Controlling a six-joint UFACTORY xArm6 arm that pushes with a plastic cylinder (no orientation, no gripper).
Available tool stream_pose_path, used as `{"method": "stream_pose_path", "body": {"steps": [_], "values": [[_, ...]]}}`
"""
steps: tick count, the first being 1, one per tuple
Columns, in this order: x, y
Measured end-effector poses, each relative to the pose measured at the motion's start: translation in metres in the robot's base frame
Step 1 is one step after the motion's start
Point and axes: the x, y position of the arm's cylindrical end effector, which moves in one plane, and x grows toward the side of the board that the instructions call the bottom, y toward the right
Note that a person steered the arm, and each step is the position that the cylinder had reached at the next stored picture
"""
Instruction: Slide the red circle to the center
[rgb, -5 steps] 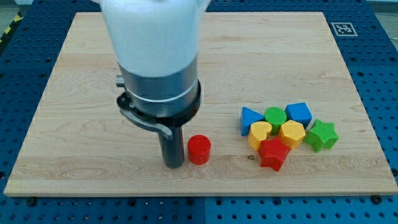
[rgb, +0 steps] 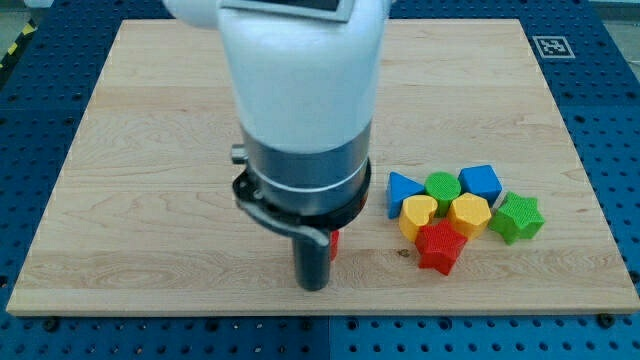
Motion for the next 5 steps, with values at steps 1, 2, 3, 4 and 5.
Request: {"method": "stream_pose_path", "body": {"steps": [1, 2, 3, 4, 5], "values": [[-0.020, 0.016], [-0.037, 0.029], [-0.048, 0.019], [-0.055, -0.003], [-0.058, -0.010]]}}
